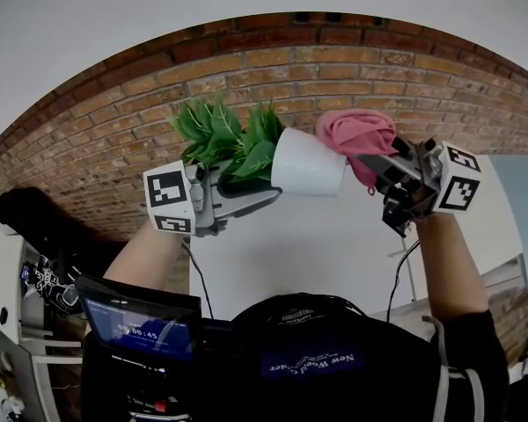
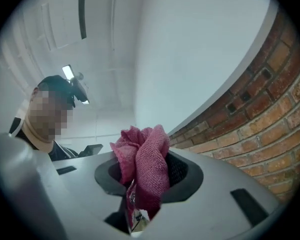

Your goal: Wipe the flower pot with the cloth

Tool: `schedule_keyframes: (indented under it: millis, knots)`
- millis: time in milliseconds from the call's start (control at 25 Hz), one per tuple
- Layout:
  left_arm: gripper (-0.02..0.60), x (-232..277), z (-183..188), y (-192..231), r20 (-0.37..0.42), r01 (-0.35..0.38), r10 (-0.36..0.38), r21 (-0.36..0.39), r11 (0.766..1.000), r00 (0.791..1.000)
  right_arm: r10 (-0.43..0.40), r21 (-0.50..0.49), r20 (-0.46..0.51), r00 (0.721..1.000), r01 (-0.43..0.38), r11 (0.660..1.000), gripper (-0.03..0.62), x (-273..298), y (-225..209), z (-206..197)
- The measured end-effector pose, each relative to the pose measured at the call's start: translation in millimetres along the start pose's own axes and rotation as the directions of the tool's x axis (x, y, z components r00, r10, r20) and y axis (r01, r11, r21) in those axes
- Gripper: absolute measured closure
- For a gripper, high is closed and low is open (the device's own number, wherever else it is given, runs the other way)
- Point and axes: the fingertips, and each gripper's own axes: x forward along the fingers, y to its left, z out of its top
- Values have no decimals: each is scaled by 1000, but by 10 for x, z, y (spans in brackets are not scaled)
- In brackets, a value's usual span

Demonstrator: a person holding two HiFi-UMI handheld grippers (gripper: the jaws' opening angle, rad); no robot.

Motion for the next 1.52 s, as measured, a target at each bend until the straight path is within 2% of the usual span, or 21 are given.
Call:
schedule_keyframes:
  millis: [80, 200, 280, 400, 640, 760, 960, 1120, 1240, 1320, 1520]
  knots:
    - [575, -13, -192, 84, -68, -46, 46, 4, 999, 997, 11, 0, 5, 1000, -11, 1000, 485, -9, 82, -1]
    - [575, -36, -563, 181, -189, -102, 104, 20, 995, 976, -8, 8, 18, 1000, 8, 1000, 485, -82, 73, -34]
    - [575, -50, -864, 211, -288, -121, 131, 52, 991, 949, -41, 21, 16, 999, 41, 999, 485, -157, -10, -108]
    - [575, -82, -1350, 190, -436, -114, 144, 96, 989, 888, -94, 61, 15, 995, 93, 994, 485, -288, -159, -271]
    - [575, -171, -1967, 162, -554, -132, 159, 89, 987, 817, -169, 150, -3, 986, 168, 974, 485, -482, -394, -671]
    - [575, -223, -2257, 136, -631, -117, 161, 110, 987, 759, -209, 189, -17, 978, 208, 960, 485, -587, -531, -872]
    - [575, -345, -2749, 17, -756, -73, 154, 140, 987, 636, -267, 257, -51, 962, 271, 928, 485, -760, -722, -1270]
    - [575, -387, -3041, -72, -820, -23, 132, 144, 989, 557, -281, 297, -58, 958, 285, 911, 485, -827, -771, -1452]
    - [574, -442, -3305, -108, -873, 20, 127, 154, 988, 471, -281, 306, -68, 957, 288, 907, 485, -837, -766, -1537]
    - [574, -474, -3482, -125, -899, 37, 120, 149, 988, 422, -281, 311, -73, 957, 289, 905, 485, -835, -758, -1578]
    - [574, -544, -3858, -148, -938, 52, 103, 127, 991, 331, -286, 318, -87, 954, 298, 900, 485, -878, -746, -1643]
